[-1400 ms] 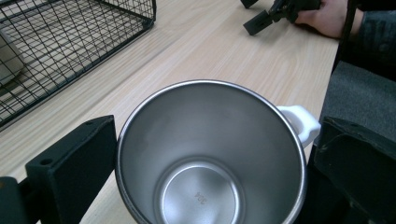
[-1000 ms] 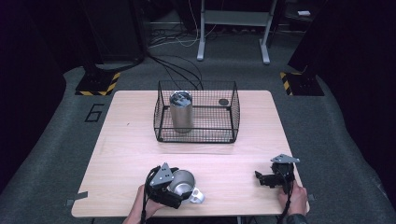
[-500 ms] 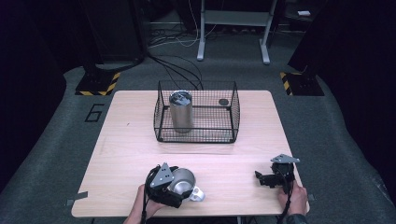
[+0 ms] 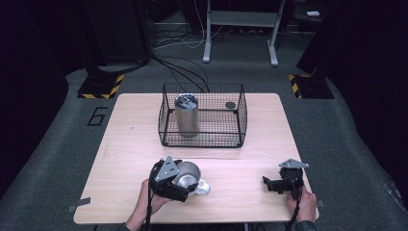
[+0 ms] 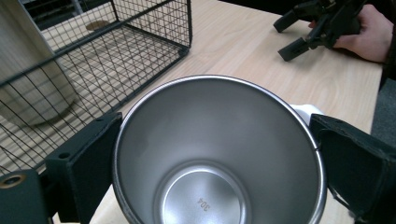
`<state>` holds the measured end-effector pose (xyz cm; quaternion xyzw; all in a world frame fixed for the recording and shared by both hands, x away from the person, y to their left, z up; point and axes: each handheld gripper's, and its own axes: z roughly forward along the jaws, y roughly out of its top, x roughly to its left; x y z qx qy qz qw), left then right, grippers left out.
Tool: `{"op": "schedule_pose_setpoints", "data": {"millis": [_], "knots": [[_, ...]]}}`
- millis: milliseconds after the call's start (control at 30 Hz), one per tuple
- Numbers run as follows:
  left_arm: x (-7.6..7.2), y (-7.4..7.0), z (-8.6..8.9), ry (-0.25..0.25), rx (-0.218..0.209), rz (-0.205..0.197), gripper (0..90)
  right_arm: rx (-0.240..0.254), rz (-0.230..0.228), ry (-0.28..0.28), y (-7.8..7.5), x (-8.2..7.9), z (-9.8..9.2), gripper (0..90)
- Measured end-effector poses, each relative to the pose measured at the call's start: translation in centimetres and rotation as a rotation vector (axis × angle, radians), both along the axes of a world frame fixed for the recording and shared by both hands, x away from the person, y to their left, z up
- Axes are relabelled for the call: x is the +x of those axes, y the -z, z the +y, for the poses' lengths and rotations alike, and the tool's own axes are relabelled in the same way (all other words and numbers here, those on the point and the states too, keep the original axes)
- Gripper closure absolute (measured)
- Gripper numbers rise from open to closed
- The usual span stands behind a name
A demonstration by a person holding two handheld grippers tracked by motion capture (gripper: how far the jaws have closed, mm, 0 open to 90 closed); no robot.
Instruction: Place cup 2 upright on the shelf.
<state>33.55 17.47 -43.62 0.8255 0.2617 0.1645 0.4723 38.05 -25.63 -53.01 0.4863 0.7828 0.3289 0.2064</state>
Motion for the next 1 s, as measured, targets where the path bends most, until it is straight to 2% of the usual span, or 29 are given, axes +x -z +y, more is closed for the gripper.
{"op": "schedule_pose_setpoints", "data": {"millis": [400, 600, 700, 1000], "knots": [[2.1, -1.0, -0.1, -0.008, -0.031, -0.005, 6.4, 0.000, 0.000, 0.000, 0.0, 0.0, 0.0, 0.0], [3.0, -1.5, -0.4, -0.017, -0.031, -0.022, 6.4, 0.000, 0.000, 0.000, 0.0, 0.0, 0.0, 0.0], [3.4, -1.7, -0.5, -0.018, -0.038, -0.014, 6.4, 0.000, 0.001, 0.000, 0.0, 0.0, 0.0, 0.0], [4.8, -2.4, -1.4, -0.024, -0.030, -0.029, 6.4, 0.000, 0.000, 0.000, 0.0, 0.0, 0.0, 0.0]]}}
